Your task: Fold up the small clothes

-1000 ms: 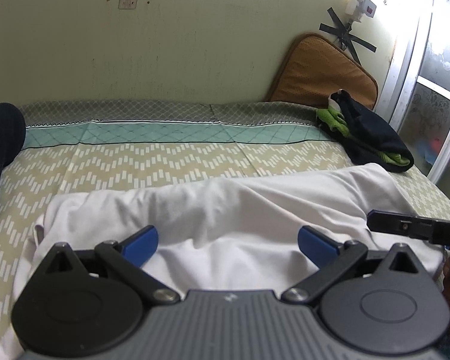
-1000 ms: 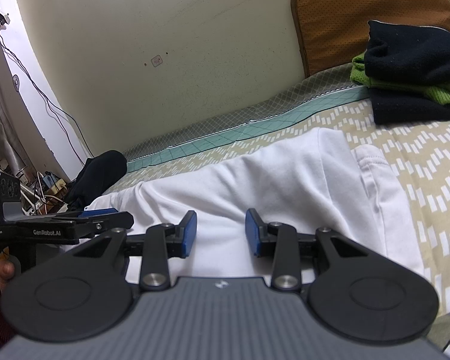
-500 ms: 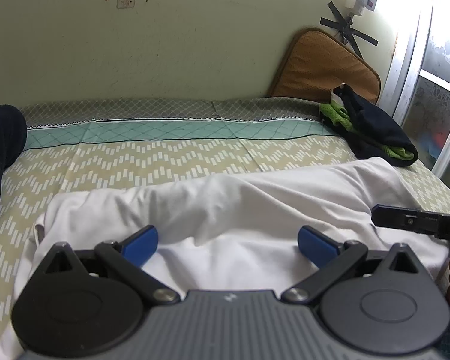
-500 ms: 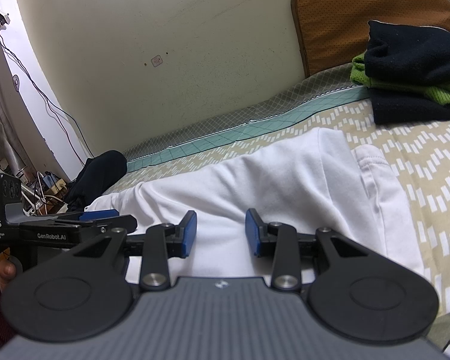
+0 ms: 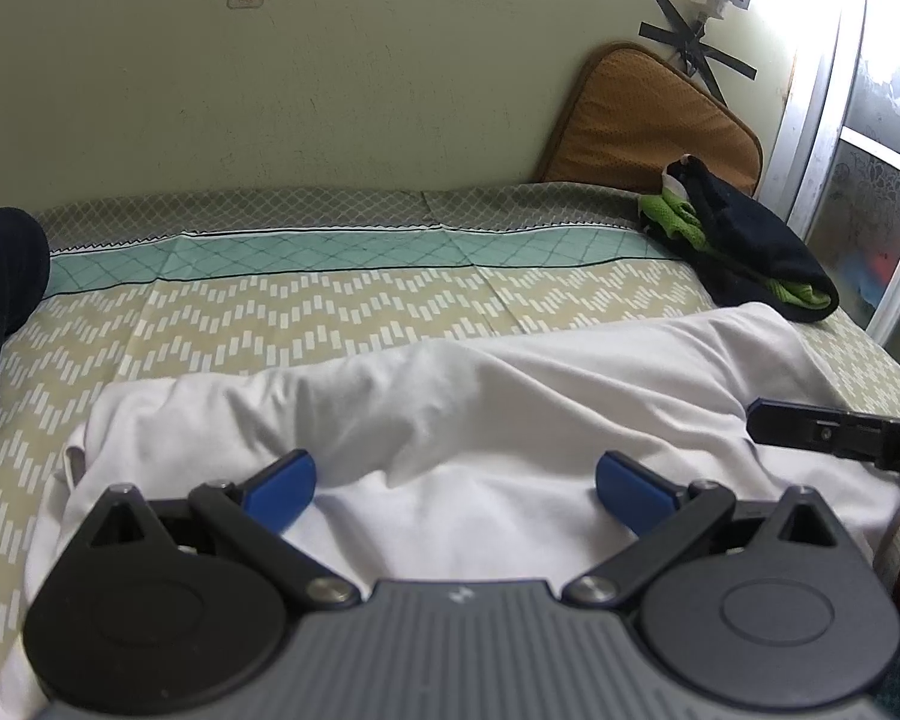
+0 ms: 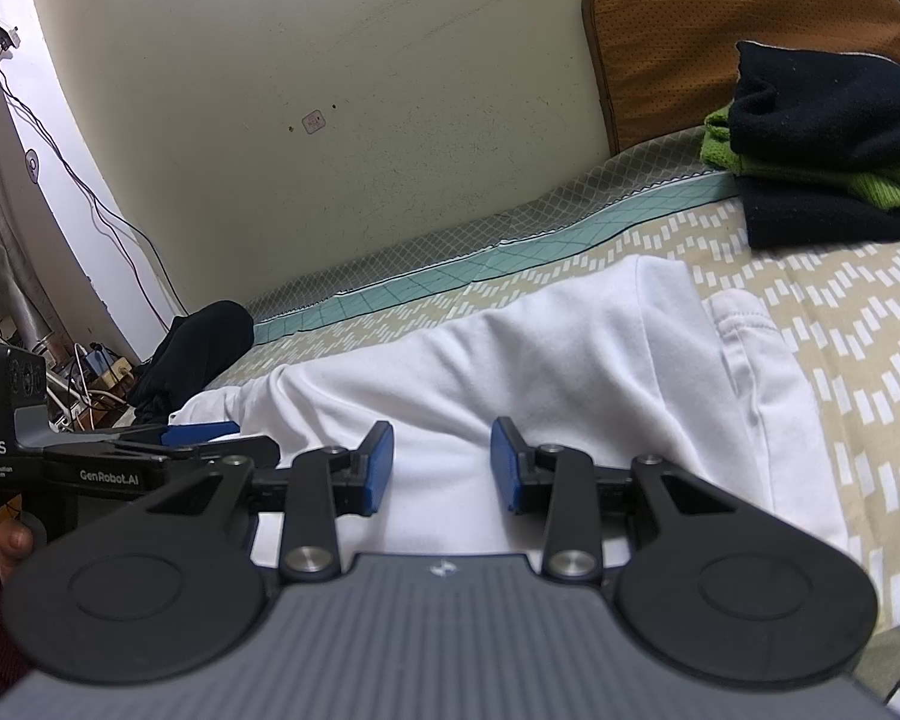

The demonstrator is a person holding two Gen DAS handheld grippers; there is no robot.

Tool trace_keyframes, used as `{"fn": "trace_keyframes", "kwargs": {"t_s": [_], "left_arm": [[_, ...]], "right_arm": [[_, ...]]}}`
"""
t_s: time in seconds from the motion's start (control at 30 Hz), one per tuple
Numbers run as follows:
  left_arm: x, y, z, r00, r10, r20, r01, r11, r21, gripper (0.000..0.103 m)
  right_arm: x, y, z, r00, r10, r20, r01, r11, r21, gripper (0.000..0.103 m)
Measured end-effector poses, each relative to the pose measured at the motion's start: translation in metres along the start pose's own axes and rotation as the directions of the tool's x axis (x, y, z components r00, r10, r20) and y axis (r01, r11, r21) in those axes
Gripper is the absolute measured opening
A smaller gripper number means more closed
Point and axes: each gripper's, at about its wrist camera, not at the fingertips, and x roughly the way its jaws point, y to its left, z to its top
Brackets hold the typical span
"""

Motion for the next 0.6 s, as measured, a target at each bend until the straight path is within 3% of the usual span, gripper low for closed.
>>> {"fn": "trace_keyframes", "kwargs": {"t_s": [0.3, 0.43, 0.6], "left_arm": [[0.000, 0.001, 0.000, 1.000, -0.004, 0.003, 0.004, 1.000, -0.001, 0.103], [0.000, 0.001, 0.000, 1.000, -0.001, 0.004, 0.001, 1.000, 0.000, 0.103], [0.001, 0.000, 0.000, 1.000, 0.005, 0.003, -0.005, 1.000, 0.005, 0.103]], "right_arm": [[-0.007, 0.007, -0.003, 0.999, -0.038, 0.023, 0.038, 0.999, -0.020, 0.039], [-0.027, 0.014, -0.007, 0.998, 0.006, 0.055, -0.007, 1.000, 0.006, 0.040], [-0.027, 0.031, -0.016, 0.999, 0.044, -0.020, -0.045, 0.998, -0.034, 0.040]]}}
